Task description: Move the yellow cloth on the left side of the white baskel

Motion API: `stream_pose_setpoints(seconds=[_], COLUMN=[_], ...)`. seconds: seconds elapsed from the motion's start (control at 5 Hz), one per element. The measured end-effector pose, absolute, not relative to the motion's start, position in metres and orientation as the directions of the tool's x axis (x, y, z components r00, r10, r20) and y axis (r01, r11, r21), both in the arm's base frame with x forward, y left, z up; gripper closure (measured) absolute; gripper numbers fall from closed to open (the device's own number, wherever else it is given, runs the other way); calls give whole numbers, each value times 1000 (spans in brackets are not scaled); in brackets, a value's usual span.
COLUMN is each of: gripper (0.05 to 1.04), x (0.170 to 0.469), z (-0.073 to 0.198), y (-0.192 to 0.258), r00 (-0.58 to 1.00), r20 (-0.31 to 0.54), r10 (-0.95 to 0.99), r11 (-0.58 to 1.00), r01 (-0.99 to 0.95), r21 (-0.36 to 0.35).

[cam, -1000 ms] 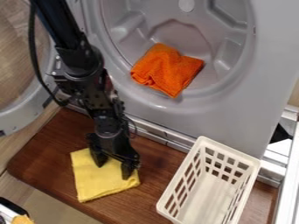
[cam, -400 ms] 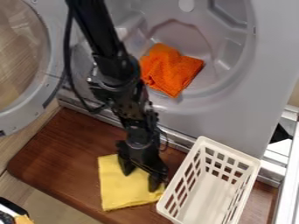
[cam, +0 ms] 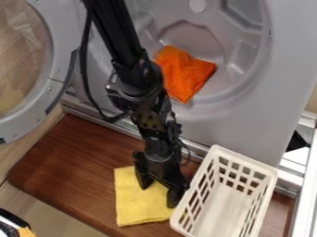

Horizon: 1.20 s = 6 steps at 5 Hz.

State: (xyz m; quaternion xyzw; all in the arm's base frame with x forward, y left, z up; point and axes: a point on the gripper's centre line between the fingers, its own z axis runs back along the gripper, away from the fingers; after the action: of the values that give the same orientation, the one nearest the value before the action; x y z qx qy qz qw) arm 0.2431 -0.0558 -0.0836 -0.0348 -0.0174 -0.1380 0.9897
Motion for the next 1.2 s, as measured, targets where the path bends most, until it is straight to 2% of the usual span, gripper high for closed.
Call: stream_pose_setpoints(seconds=[0.4,0.6,1.2], gripper=[83,83,83], x=[237,233,233], z=[-79,-68,-18], y=[-49,-46,-44], r00=[961,964,964], r20=[28,29,134], r10=[-276,-265,-229], r11=[960,964,973], r01=[277,265,232], r21=[-39,-22,-6])
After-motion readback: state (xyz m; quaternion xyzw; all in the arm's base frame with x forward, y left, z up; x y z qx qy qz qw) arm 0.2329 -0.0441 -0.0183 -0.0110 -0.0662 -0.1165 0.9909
